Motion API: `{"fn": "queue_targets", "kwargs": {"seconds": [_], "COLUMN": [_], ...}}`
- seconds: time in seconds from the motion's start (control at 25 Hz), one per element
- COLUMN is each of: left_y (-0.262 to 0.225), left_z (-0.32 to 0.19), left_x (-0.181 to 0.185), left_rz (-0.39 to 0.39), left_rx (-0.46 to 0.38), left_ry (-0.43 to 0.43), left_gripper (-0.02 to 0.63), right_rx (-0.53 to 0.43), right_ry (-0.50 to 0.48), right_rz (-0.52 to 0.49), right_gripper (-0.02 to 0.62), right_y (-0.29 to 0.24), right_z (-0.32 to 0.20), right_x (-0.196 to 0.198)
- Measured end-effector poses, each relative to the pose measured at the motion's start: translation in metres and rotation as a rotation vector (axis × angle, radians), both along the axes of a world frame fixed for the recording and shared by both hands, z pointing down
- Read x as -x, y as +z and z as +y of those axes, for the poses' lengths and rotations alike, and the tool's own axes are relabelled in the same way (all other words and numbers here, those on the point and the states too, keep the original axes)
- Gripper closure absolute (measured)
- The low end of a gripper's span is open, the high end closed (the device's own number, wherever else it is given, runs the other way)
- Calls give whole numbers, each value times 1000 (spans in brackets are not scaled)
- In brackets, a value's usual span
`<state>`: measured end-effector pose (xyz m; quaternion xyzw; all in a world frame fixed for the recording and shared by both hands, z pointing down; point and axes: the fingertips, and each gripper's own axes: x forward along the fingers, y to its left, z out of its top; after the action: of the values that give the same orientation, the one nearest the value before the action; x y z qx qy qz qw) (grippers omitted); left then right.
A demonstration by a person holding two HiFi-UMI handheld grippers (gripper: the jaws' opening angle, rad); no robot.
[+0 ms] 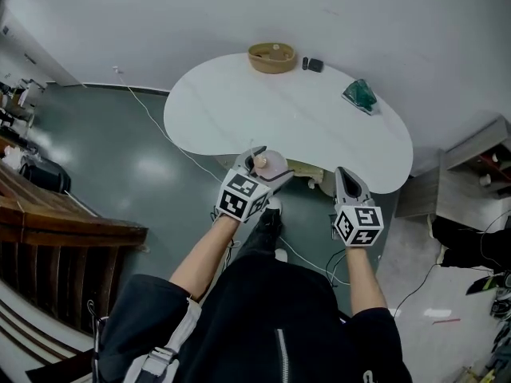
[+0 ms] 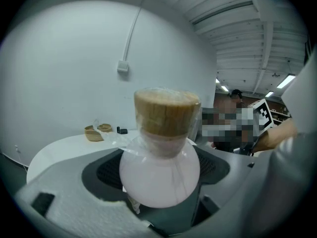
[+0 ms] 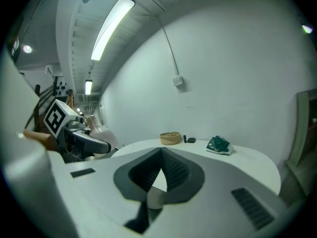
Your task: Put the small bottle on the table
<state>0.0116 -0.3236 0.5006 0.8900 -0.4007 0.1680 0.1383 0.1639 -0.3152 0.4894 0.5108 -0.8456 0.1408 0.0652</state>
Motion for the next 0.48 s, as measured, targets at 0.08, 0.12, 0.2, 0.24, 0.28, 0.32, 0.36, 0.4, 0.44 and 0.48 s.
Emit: {"fn": "queue_targets", "kwargs": {"seconds": [0.08, 0.12, 0.2, 0.24, 0.28, 0.32, 0.36, 0.4, 0.44, 0.48], "left_y": [2, 2, 2, 3, 3, 4, 5, 6, 7, 8], "left_z": [-25, -37, -63, -74, -85, -96, -106, -115, -123, -131], "left_x": [-1, -1, 1, 2, 3, 4, 5, 6, 7, 8], "left_rz": [0, -2, -2, 0, 2, 2, 2, 1, 1, 0], "left_rx": [-2, -4, -5, -4, -3, -1, 2, 5, 9, 13], "left_ry": [17, 23, 31, 33, 35, 37, 38, 40, 41, 42], "left_gripper": [202, 202, 202, 202, 202, 202, 202, 202, 202, 202], "right_rx": [3, 4, 3, 3, 4, 5, 8, 11, 17, 24], "right_ry": [12, 17, 24, 25, 27, 29, 31, 33, 34, 36], "right_rz": [9, 11, 13, 15, 16, 17, 18, 18, 18, 19], "right_gripper": [592, 592, 592, 592, 592, 592, 592, 592, 592, 592], "right_y": [1, 0, -1, -2, -2, -2, -1, 0, 1, 3], "right_z": [-23, -35, -58, -69, -79, -88, -97, -105, -112, -119], "right_x": [0, 1, 4, 6, 7, 9, 10, 10, 11, 12]}}
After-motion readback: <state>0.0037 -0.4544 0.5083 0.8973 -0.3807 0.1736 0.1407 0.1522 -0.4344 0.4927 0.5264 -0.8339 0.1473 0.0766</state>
